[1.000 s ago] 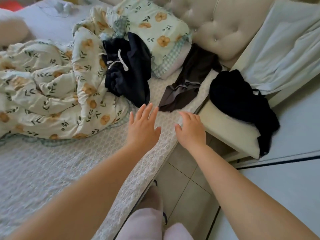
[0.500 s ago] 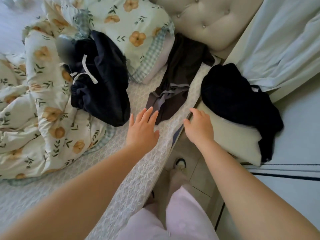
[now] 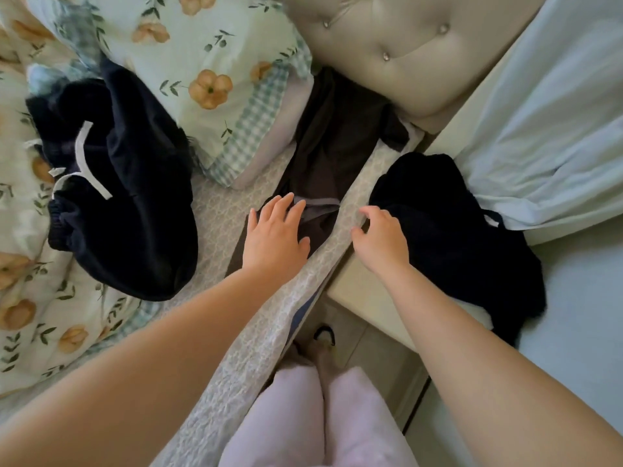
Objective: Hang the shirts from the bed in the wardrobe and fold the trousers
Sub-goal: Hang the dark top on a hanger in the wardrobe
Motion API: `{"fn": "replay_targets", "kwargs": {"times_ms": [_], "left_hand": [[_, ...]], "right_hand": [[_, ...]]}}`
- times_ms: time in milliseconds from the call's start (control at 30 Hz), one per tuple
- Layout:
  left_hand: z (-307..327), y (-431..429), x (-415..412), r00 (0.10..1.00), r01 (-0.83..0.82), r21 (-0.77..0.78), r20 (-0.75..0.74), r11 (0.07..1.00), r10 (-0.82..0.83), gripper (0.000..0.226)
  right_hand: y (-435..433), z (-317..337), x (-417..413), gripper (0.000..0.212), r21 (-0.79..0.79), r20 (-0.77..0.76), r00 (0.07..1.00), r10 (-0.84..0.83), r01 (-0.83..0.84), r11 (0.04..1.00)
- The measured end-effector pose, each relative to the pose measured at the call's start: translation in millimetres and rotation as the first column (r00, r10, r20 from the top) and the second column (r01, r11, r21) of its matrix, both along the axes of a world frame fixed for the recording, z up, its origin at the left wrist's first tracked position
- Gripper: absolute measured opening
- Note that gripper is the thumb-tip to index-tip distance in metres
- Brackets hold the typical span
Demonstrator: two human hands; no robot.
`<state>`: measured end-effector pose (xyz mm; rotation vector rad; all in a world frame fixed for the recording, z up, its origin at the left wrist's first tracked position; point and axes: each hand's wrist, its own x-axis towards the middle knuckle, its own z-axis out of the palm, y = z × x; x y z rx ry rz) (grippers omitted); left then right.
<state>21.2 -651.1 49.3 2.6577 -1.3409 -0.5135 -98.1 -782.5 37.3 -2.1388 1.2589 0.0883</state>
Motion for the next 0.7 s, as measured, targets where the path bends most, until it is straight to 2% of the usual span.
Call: {"fn": "replay_targets", "kwargs": {"times_ms": [300,500,700], "left_hand": [[-56.1,-93.0,49.5,0.996,-0.001,0.083,-0.085,0.997,0.008,0.061],[-104.0,-140.7,80.4,0.958,-0.145,0.090,-0.237,0.985,0.162,0.060],[-165.3,-180.0,122.7,0.917,-0.264,0.158,-0.266,0.952,0.298,0.069]], "right_hand": [[-76.1,-64.2,36.7,0.037,0.141,-0.112,0.994,-0.003,0.019,0.990],[-119.5,-115.9,81.6,0.038,0.167,-0.107,0.994,0.007,0.011,0.986],[-142.8,-164.6,107.5,0.038,0.238,-0.053,0.998,-0.028,0.040,0.970]]}}
